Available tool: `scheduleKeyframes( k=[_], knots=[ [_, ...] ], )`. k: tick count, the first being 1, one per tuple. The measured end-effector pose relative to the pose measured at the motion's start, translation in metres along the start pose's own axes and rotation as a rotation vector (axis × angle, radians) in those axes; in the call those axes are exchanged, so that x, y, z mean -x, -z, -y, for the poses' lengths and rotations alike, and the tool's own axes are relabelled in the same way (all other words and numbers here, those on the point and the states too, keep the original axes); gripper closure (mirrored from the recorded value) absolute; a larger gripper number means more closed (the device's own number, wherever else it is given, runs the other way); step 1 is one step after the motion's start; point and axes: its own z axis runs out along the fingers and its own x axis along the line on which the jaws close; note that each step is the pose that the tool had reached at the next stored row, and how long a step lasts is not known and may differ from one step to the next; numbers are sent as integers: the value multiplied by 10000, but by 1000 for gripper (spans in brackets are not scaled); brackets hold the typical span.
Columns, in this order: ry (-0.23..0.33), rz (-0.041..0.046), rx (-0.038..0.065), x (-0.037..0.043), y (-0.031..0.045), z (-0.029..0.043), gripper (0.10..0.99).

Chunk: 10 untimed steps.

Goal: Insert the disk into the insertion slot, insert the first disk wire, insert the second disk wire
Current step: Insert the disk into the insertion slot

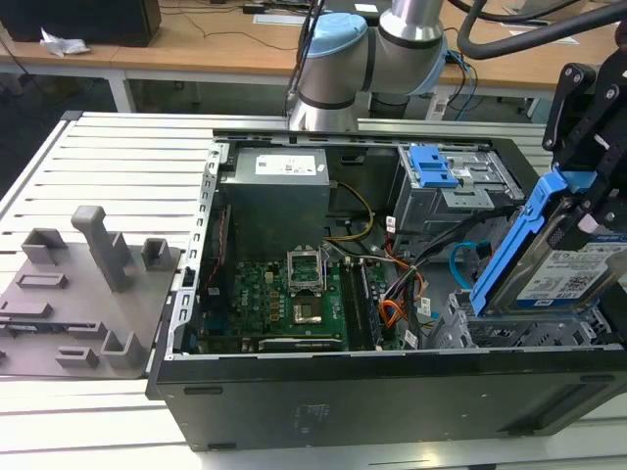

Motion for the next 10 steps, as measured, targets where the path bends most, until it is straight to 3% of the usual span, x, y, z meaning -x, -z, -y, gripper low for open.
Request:
scheduleKeyframes(
  k=[5,10],
  knots=[
    [-14,0,0,95,-61,-9,718],
    [-15,-1,0,96,-149,-31,718]
  ],
)
